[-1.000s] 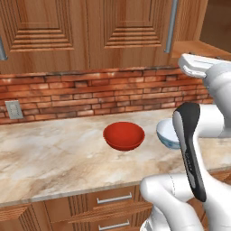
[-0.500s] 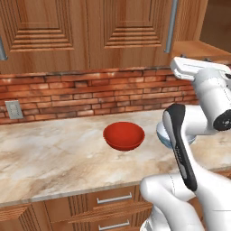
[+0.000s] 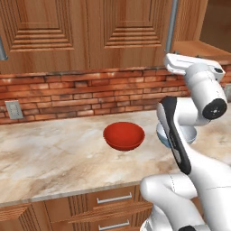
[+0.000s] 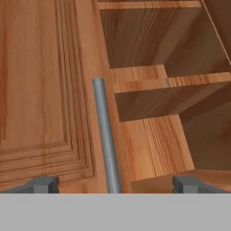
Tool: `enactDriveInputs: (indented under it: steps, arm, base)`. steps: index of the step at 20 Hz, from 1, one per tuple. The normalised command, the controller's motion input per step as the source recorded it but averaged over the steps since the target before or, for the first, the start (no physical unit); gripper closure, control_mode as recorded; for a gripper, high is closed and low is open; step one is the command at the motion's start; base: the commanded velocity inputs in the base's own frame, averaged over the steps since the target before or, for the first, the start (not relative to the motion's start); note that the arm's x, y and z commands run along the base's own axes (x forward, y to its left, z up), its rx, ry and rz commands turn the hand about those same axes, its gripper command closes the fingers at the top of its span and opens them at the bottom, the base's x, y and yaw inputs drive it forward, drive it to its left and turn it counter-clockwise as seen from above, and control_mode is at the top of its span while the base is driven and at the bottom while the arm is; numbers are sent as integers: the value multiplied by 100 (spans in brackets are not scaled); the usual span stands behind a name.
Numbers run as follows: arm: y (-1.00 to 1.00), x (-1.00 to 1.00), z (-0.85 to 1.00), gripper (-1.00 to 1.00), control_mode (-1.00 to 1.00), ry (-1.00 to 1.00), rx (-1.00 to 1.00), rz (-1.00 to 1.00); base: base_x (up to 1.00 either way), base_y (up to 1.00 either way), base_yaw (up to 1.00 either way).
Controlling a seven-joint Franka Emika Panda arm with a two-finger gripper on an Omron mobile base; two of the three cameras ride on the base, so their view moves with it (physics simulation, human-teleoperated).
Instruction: Open the cabinet. Pick the bowls from the counter and place them in the cabinet. Then close the cabinet.
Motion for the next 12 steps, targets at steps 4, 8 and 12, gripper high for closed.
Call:
enactDriveInputs:
  steps: [4, 8, 12]
  arm:
    - [0, 47, 0, -100, -100, 3, 0, 0]
    - [0, 44, -1, -100, -100, 0, 0, 0]
    - [0, 50, 0, -100, -100, 0, 0, 0]
  base:
    - [0, 0, 0]
    - [0, 0, 0]
    - [0, 0, 0]
